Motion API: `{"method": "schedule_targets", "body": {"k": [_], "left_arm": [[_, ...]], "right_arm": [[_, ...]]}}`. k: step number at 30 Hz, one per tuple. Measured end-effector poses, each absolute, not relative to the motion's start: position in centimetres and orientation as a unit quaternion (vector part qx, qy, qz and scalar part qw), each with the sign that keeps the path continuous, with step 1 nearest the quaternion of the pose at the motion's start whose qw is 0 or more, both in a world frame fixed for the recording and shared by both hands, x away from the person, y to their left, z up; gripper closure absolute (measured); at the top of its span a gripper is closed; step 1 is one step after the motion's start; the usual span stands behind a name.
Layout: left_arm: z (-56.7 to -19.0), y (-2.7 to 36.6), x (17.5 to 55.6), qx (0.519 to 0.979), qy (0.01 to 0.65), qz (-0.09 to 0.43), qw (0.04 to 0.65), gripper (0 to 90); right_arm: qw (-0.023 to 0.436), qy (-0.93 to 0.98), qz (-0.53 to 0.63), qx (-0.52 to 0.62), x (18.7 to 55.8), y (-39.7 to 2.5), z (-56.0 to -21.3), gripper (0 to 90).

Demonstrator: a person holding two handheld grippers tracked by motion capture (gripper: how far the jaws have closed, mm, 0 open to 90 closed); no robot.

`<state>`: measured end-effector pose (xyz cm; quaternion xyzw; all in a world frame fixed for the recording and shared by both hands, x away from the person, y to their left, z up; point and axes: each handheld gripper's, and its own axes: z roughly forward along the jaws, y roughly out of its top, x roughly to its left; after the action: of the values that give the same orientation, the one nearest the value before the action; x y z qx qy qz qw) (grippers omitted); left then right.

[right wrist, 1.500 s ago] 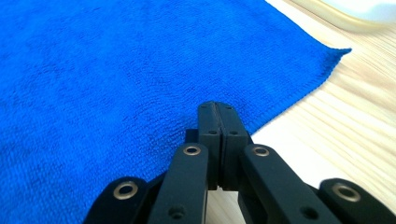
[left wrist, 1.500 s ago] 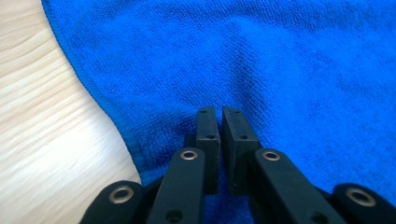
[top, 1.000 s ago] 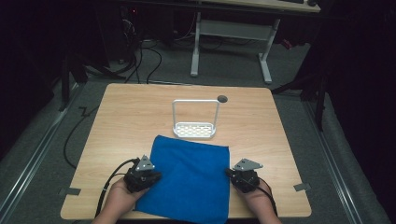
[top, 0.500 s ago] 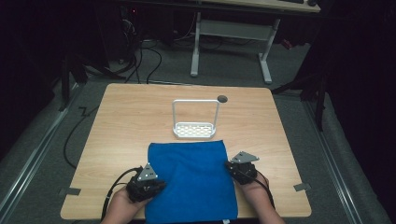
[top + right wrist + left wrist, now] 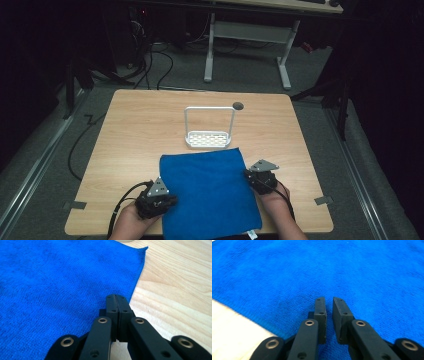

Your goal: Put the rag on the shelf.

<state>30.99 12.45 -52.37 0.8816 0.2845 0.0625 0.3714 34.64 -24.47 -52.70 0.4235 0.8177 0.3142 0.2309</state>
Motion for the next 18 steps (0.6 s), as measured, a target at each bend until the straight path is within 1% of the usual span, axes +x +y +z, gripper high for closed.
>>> {"method": "schedule_targets", "body": {"k": [9, 10, 12, 15, 18], "left_arm": [[-52.5, 12.9, 31.8, 0.873, 0.3, 0.051, 0.38, 80.7], [-52.4, 12.9, 31.7, 0.872, 0.303, 0.053, 0.382, 79.2], [-52.3, 12.9, 31.7, 0.871, 0.302, 0.06, 0.382, 77.0], [-51.7, 13.3, 31.8, 0.853, 0.311, 0.091, 0.408, 74.6], [-51.3, 13.8, 32.1, 0.834, 0.329, 0.117, 0.427, 69.9]], "right_arm": [[0.231, 0.818, 0.313, 0.424, 33.8, -24.5, -52.7, 89.4], [0.23, 0.816, 0.322, 0.421, 33.7, -24.6, -52.7, 86.2], [0.225, 0.813, 0.331, 0.423, 33.7, -24.7, -52.7, 83.3], [0.228, 0.807, 0.339, 0.425, 33.6, -24.8, -52.6, 80.8], [0.234, 0.802, 0.353, 0.422, 33.5, -24.9, -52.4, 78.0]]}}
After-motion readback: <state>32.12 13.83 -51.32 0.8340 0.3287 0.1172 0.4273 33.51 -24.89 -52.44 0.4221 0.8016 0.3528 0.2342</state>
